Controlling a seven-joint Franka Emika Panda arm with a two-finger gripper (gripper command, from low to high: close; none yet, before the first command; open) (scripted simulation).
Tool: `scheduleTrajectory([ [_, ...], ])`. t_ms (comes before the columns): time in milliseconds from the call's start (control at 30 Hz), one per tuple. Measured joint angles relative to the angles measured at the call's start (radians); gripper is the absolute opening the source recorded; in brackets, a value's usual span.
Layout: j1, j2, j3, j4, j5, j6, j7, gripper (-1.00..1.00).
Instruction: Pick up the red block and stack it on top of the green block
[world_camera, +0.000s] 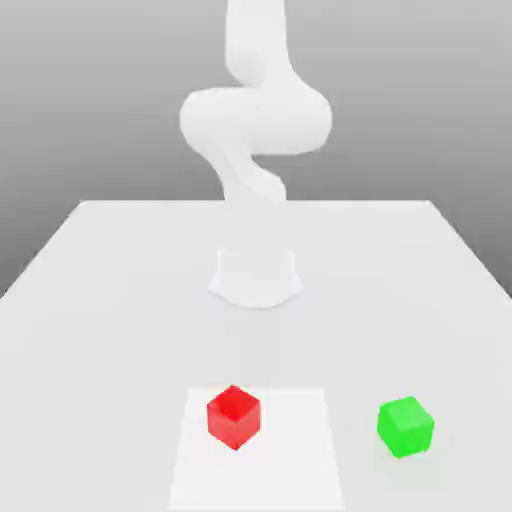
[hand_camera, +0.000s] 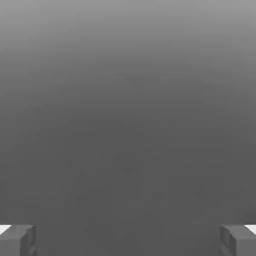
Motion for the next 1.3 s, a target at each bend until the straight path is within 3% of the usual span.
scheduleTrajectory([
  [233,-0.002,0.273,-0.018,-0.153,0.108,0.152,0.12,0.0],
  [400,-0.018,0.465,0.001,-0.262,0.133,0.263,0.245,0.0],
  [533,-0.039,0.607,0.014,-0.349,0.085,0.355,0.391,0.0],
  [633,-0.059,0.704,0.005,-0.41,-0.008,0.423,0.534,0.0],
  [900,-0.061,0.927,0.005,-0.397,-0.034,0.611,0.573,0.0],
  [933,-0.063,0.955,0.009,-0.394,-0.03,0.634,0.571,-1.0],
  [1167,-0.065,0.961,0.01,-0.393,-0.033,0.641,0.573,-1.0],
  [1300,-0.063,0.866,0.005,-0.405,-0.044,0.561,0.58,-1.0],
])
